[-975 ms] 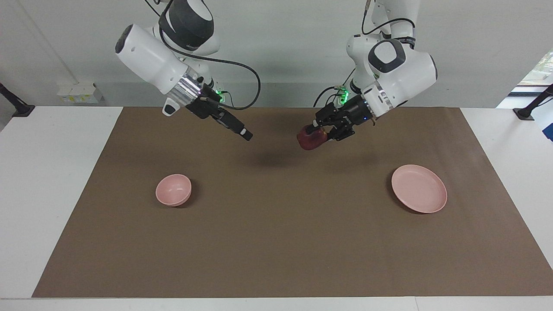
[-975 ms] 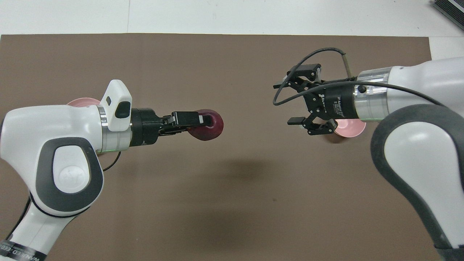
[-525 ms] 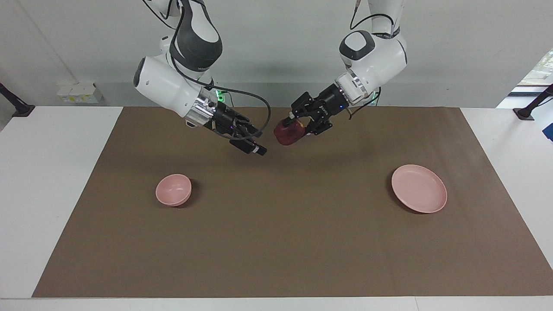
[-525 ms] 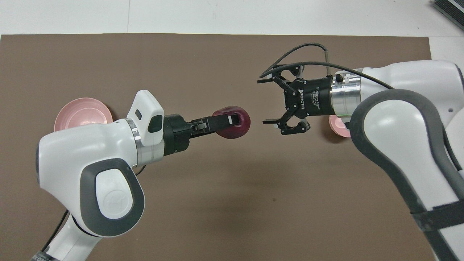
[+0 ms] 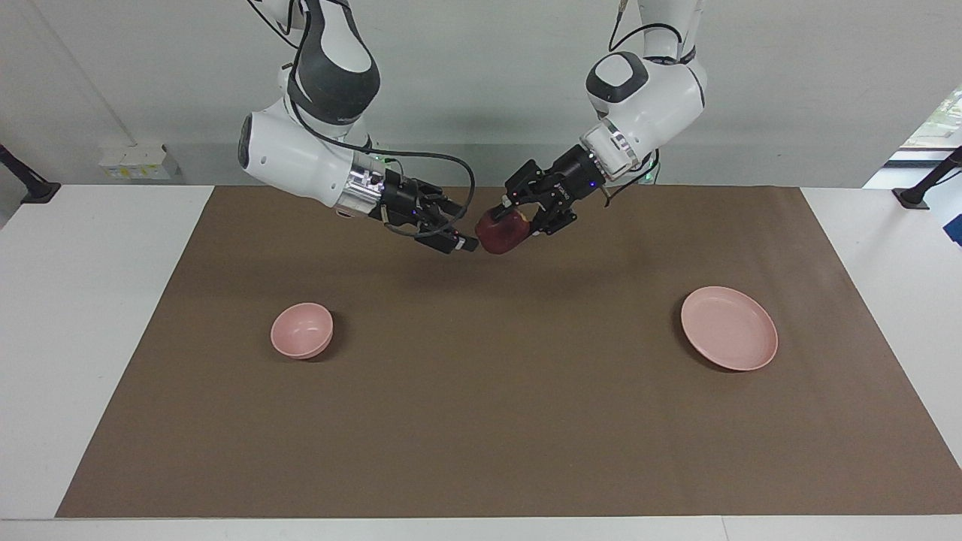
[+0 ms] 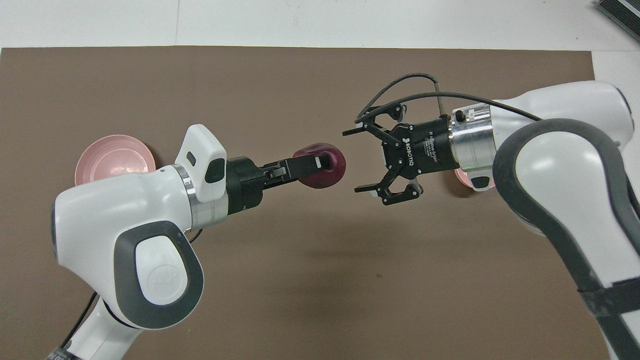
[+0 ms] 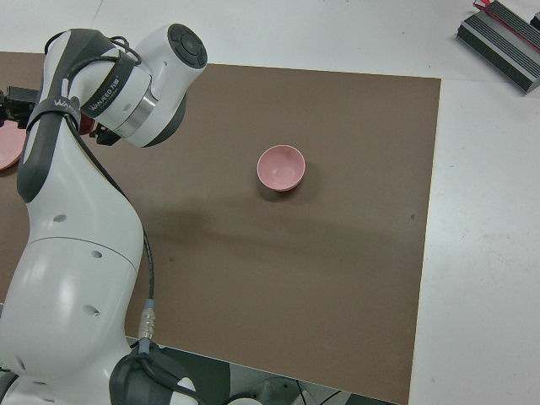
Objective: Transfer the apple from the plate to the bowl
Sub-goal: 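Close the right gripper around the apple held by the left gripper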
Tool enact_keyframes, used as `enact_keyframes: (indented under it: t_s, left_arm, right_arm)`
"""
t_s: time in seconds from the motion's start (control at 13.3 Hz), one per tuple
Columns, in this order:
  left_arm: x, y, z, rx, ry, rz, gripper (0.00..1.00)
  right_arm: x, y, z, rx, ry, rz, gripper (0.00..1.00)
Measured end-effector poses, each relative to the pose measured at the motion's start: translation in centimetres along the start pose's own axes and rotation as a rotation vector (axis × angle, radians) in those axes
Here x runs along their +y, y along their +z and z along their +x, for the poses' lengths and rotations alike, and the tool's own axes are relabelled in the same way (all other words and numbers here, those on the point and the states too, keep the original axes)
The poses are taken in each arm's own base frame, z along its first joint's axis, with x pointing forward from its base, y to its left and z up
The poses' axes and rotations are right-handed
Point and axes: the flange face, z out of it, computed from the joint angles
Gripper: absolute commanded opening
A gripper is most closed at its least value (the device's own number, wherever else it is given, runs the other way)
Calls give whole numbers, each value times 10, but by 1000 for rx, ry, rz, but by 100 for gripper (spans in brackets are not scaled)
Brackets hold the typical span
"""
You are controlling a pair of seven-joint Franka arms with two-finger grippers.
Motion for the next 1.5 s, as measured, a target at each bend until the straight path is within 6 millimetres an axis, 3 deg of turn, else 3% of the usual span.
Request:
enact_keyframes:
  t_s: [0.22,0.6,0.82,1.2,1.27,1.35,1.5]
  left_arm:
    - [0,0,0,0,0,0,0]
    - [0,0,0,-1,0,1,0]
    - [0,0,-1,-1,0,1,0]
    - [1,1,-1,-2,-2,1,0]
    - [1,1,-1,-3,-2,1,0]
    - [1,1,-1,-3,-2,1,0]
    - [0,3,-3,-8,-5,3,0]
  right_arm:
    - [1,5,-4,-4,3,-9,100]
    - [2,31,-24,4,-10,-13,100]
    - [2,32,-25,6,-11,-11,100]
    - [2,50,-23,30,-13,7,100]
    - [2,51,-23,31,-13,6,46]
    - [2,51,-23,32,-14,6,0]
    - [0,49,-22,38,-14,17,0]
